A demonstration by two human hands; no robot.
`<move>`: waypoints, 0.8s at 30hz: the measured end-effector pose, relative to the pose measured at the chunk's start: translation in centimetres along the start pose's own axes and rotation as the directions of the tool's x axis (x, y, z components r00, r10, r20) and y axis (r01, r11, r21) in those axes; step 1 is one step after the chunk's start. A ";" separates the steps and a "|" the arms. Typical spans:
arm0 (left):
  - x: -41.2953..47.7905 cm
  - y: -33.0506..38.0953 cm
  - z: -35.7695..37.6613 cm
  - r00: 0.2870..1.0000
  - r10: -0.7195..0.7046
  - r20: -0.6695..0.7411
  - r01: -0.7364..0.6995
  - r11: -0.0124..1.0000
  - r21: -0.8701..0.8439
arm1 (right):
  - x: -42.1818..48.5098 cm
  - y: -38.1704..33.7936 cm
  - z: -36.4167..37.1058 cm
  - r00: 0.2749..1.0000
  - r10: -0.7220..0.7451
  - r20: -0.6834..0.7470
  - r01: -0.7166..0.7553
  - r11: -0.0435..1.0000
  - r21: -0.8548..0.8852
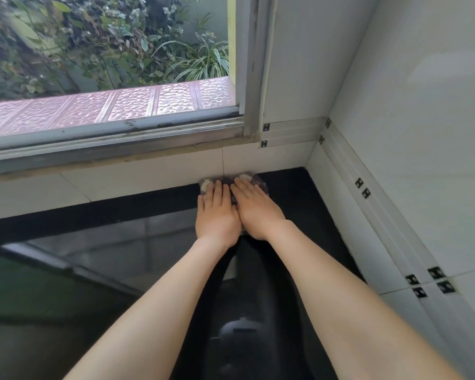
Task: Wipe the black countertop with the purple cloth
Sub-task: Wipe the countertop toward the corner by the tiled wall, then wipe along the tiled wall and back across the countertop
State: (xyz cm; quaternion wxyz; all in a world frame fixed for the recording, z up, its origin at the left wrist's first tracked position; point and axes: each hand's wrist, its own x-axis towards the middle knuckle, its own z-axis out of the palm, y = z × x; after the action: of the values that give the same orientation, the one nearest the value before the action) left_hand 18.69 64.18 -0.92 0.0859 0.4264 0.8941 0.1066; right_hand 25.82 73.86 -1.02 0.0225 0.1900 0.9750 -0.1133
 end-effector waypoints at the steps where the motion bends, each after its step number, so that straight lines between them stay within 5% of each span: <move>1: 0.0 0.9 0.3 1.000 0.009 0.010 -0.009 1.000 -0.005 | -0.6 0.8 -0.2 1.000 0.010 0.004 -0.010 1.000 0.007; 8: 1.8 8.7 1.1 0.984 0.093 0.151 -0.054 0.968 -0.244 | -3.9 7.7 -3.0 0.987 0.106 0.119 -0.093 0.989 -0.112; 12: 3.3 10.5 0.5 0.965 0.075 0.249 0.018 0.937 -0.349 | -3.3 8.6 -4.2 0.966 0.170 0.196 -0.177 0.984 0.018; 15: 3.4 9.4 0.1 0.953 0.136 0.270 -0.020 0.920 -0.392 | -2.7 7.9 -4.3 0.962 0.242 0.128 -0.262 0.949 0.175; 20: 1.9 6.8 0.9 0.933 0.285 0.218 -0.299 0.954 0.030 | -3.1 6.6 -1.9 0.933 0.359 -0.010 -0.353 0.921 0.162; 24: 0.6 7.0 1.3 0.937 0.283 0.206 -0.309 0.945 0.103 | -4.4 6.7 -0.9 0.950 0.313 0.005 -0.313 0.949 0.042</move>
State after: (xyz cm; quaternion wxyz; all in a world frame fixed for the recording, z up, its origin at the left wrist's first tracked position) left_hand 23.84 69.11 -0.38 0.1241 0.5693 0.8125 0.0174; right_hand 32.39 78.56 -1.15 0.0351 0.3425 0.9300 -0.1286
